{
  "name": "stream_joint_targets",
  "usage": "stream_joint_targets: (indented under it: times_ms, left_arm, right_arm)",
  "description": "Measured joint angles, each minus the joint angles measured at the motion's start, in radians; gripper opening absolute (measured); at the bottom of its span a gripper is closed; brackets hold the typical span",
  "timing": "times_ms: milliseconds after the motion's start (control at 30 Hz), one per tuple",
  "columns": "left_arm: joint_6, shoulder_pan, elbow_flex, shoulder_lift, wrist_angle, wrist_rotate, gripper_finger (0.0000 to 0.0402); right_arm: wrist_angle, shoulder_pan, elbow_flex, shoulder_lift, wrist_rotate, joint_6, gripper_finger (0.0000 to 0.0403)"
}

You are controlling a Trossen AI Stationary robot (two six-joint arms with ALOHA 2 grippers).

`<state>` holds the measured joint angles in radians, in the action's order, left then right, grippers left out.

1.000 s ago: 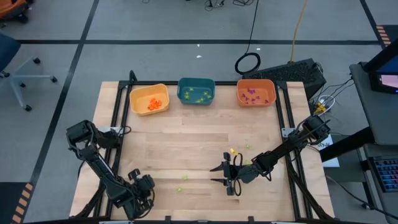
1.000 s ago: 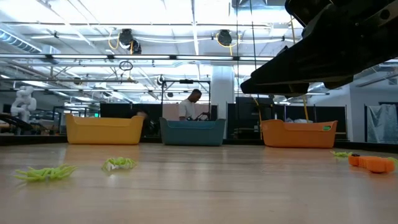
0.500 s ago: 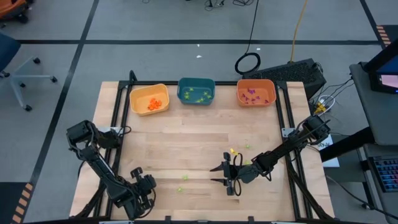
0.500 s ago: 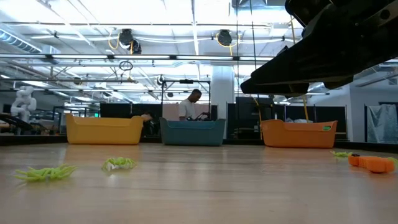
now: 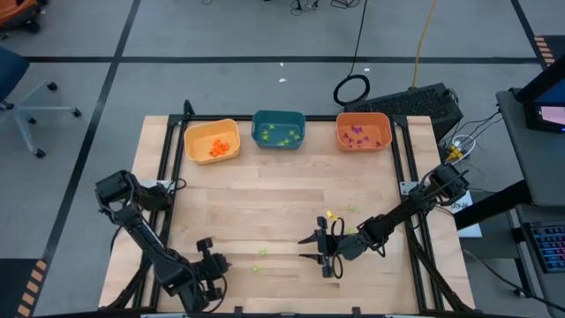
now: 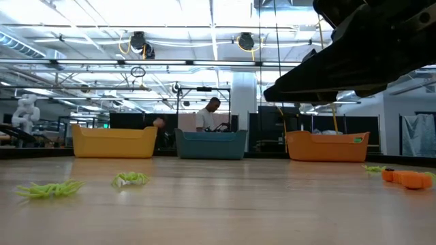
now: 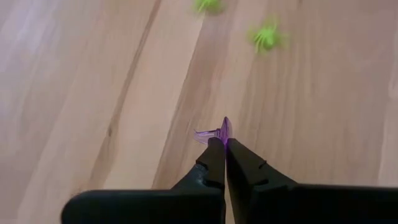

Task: Sort Halloween decoration
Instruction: Put the violet witch hat toy into the orange bin

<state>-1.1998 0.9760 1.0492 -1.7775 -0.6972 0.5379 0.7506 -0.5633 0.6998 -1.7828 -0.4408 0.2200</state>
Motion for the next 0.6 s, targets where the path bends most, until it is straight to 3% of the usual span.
stream_joint_targets:
  times_ms: [267, 600]
  left_arm:
    - [0.22, -0.063, 0.0, 0.0, 0.142, 0.055, 0.0001]
    - [0.555, -0.16, 0.0, 0.0, 0.416, 0.033, 0.0001]
  right_arm:
    - [0.058, -0.002, 0.007, -0.035, 0.079, -0.05, 0.0157]
    - [0.063, 0.0, 0.217, -0.231, 0.062, -0.426, 0.0159]
